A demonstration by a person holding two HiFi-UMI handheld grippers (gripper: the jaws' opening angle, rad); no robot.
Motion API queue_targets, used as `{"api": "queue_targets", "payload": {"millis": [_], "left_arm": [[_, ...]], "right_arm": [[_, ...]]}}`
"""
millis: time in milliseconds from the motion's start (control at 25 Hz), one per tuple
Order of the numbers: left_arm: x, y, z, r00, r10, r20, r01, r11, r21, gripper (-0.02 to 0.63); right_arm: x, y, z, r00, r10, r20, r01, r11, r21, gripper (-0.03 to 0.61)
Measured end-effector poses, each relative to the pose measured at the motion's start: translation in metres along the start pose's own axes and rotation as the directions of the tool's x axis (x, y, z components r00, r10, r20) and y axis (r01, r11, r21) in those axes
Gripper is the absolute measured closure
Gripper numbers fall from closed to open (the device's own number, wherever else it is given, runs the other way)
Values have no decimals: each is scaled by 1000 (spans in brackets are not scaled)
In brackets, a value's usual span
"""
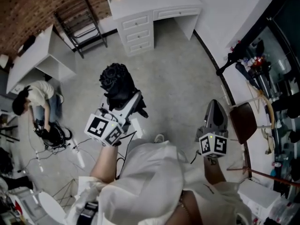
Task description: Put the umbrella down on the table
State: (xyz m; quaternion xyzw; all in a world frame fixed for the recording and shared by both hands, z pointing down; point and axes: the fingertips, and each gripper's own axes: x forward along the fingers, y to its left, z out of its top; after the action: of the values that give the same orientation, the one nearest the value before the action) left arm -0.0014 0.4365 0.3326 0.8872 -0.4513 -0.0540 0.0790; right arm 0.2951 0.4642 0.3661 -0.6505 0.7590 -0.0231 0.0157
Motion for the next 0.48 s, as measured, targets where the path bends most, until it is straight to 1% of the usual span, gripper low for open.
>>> {"api": "queue_targets", "payload": {"millis": [200, 360, 480], "left_arm": [[12, 0, 3, 1000, 2, -10, -2, 1000, 13, 345], [23, 8, 4, 1000, 3, -10, -2, 1000, 17, 345], [38, 19, 5, 1000, -4, -10, 4, 1000, 17, 345]], "right_arm": [[14, 3, 0, 999, 36, -3, -36, 999, 3, 560], [24, 3, -6, 999, 38, -12, -38, 999, 19, 560], [38, 0, -7, 1000, 25, -13, -25, 999, 23, 560]]}}
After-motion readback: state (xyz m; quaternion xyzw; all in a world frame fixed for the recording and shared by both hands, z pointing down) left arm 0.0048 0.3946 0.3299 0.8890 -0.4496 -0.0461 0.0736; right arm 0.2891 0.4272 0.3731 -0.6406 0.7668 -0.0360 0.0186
